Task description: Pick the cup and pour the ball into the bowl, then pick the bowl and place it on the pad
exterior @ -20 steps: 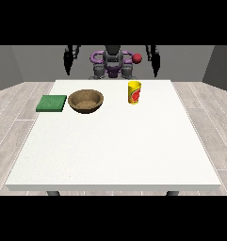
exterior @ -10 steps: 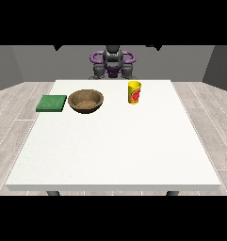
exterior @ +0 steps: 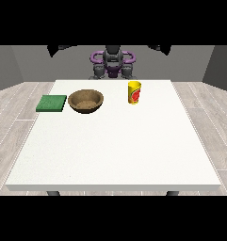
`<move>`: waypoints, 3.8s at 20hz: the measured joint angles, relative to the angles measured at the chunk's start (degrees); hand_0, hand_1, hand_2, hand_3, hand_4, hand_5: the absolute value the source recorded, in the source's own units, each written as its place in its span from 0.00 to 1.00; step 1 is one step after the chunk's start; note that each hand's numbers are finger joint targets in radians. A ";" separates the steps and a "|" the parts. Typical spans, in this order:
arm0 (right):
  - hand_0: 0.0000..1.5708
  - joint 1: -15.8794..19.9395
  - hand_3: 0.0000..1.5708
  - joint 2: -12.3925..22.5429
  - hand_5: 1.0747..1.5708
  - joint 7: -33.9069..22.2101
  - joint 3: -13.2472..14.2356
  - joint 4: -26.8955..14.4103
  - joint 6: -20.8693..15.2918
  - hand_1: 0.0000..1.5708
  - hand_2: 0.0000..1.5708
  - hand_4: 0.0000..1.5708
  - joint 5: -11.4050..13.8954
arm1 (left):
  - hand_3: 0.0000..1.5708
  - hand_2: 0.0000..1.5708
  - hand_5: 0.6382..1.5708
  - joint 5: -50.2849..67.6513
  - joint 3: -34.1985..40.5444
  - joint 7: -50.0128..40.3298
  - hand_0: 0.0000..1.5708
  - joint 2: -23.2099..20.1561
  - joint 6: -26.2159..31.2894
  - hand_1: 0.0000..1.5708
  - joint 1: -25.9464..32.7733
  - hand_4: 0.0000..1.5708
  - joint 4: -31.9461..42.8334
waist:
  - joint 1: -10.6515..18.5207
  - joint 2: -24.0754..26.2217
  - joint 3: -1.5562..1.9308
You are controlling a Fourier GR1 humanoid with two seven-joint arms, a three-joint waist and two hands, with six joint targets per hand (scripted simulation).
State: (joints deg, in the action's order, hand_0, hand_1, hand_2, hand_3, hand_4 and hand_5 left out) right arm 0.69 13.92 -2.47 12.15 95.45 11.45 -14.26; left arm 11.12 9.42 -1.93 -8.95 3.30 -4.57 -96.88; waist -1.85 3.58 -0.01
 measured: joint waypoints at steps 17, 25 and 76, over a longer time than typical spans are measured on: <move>0.00 5.74 0.00 -0.39 1.00 11.83 1.00 -6.24 3.31 0.00 0.00 0.00 2.16 | 0.00 0.00 0.96 -9.05 -1.57 32.58 0.00 7.53 -5.67 0.00 -7.20 0.00 27.16 | -3.92 -13.55 -0.01; 0.00 6.99 0.00 -0.18 1.00 16.06 1.68 -10.52 5.33 0.00 0.00 0.00 2.44 | 0.00 0.00 0.95 -9.59 1.30 43.22 0.00 7.23 -7.58 0.00 -14.92 0.00 43.41 | -4.98 -16.69 0.00; 0.00 10.74 0.00 6.82 1.00 17.58 6.70 -32.86 12.87 0.00 0.00 0.00 1.38 | 1.00 1.00 0.61 -59.86 -24.17 -3.95 0.99 -5.13 -32.98 0.99 -43.55 1.00 60.14 | -5.03 -1.74 0.10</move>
State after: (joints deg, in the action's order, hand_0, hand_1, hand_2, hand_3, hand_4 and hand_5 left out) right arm 11.43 20.74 15.11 18.85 62.60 24.32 -12.87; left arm -48.74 -14.75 -5.89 -14.09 -29.68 -48.12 -36.73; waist -6.88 1.84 0.09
